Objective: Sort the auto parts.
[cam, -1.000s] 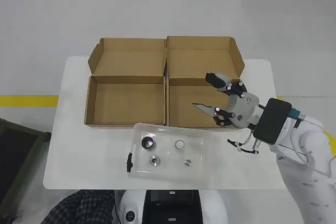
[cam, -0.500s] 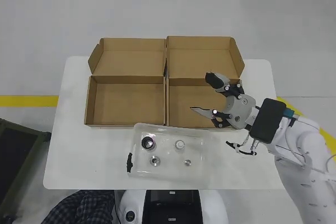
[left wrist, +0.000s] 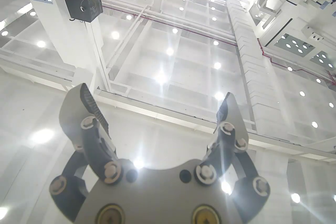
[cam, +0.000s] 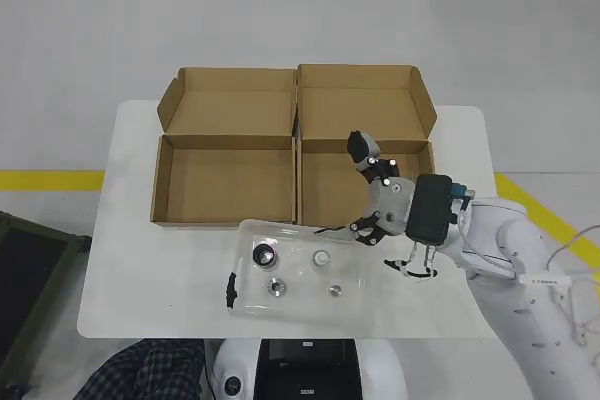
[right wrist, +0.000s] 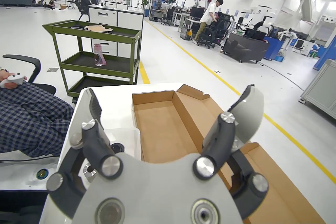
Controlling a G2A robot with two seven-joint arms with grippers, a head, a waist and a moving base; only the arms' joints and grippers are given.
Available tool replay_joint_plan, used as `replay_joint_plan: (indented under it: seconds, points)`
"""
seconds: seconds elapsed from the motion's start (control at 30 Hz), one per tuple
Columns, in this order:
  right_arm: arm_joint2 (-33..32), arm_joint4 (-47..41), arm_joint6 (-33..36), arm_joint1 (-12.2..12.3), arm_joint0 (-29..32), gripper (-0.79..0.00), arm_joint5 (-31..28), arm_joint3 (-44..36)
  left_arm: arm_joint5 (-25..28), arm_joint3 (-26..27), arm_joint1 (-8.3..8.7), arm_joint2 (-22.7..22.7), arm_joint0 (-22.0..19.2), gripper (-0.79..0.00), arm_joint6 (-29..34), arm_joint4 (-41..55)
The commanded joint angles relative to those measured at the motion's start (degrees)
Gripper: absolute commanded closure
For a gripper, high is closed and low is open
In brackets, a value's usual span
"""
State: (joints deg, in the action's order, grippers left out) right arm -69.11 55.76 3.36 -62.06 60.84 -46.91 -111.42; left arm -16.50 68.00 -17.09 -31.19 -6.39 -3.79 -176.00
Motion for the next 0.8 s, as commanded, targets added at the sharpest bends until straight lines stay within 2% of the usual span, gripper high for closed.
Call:
replay_joint_plan:
  seconds: [0.0, 0.77]
  points:
    - [0.9, -0.9, 1.0, -0.1, -0.7, -0.785, -0.2, 1.1, 0.0, 0.0, 0.00, 0.0, 0.0, -0.785, 0.0, 0.0]
    - [1.7, -1.8, 2.4, -0.2, -1.3, -0.785, 0.0, 2.2, 0.0, 0.0, 0.00, 0.0, 0.0, -0.785, 0.0, 0.0]
